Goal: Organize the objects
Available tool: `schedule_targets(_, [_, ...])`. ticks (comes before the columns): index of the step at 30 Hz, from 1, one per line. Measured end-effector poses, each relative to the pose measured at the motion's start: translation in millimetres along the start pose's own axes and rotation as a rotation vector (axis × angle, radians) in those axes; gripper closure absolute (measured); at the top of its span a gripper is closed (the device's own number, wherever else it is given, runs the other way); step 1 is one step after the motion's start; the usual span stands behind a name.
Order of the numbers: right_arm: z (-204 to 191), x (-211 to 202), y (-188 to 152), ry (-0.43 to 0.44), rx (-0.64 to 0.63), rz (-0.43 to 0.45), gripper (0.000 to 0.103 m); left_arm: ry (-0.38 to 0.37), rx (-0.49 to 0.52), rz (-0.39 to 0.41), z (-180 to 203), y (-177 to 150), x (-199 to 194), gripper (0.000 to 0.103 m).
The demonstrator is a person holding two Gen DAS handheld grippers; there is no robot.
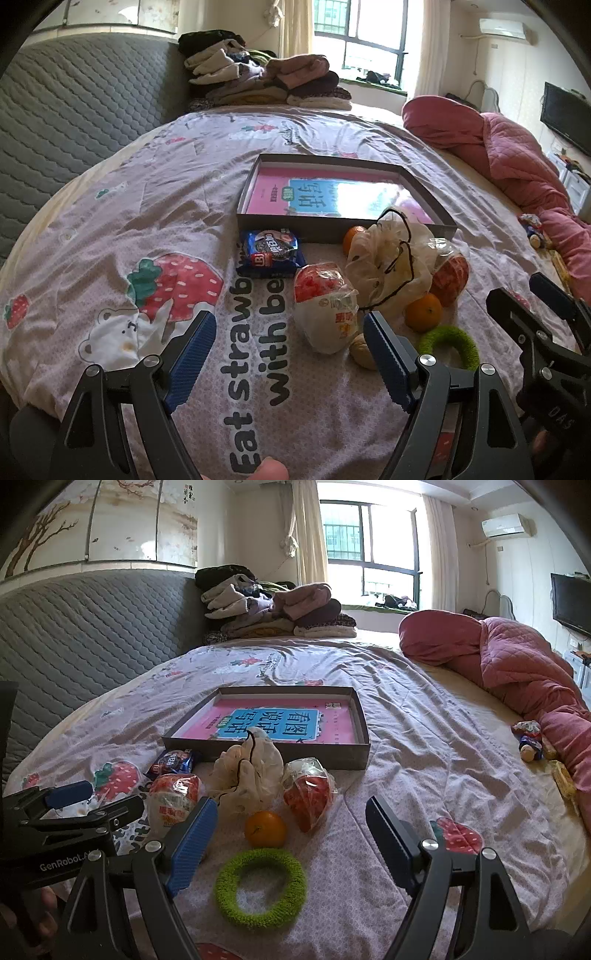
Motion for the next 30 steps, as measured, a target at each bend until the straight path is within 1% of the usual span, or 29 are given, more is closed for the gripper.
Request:
schedule_targets(11, [0,-3,1,0.004,-0.002,0.009,0.021,0.001,0.006,-0.002,3,0,-2,0.02])
schedule_targets(19, [1,-7,6,-0.007,-0.008,0.034,0.021,-0.005,0.006,0.004,4,2,-6,0.02])
schedule_targets(25, [-1,-11,6,-0.007,-0.016,0.045,0.021,-0.006,0.01,0.018,4,4,-11,0.02])
schedule_targets(30, [-1,-12,6,-0.007,-0.021,0.042,0.021,-0.007,0.016,0.018,6,4,-12,0.02])
Point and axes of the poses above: each gripper's, at about its wrist camera, not at the fingertips, and x roughly the way its jaws point, z to its right, y to its top, the point moved 9 cm from there along x, roughly the way its jaws point, and after that the axes turned 3 degrees about z, right-handed, at the moved point
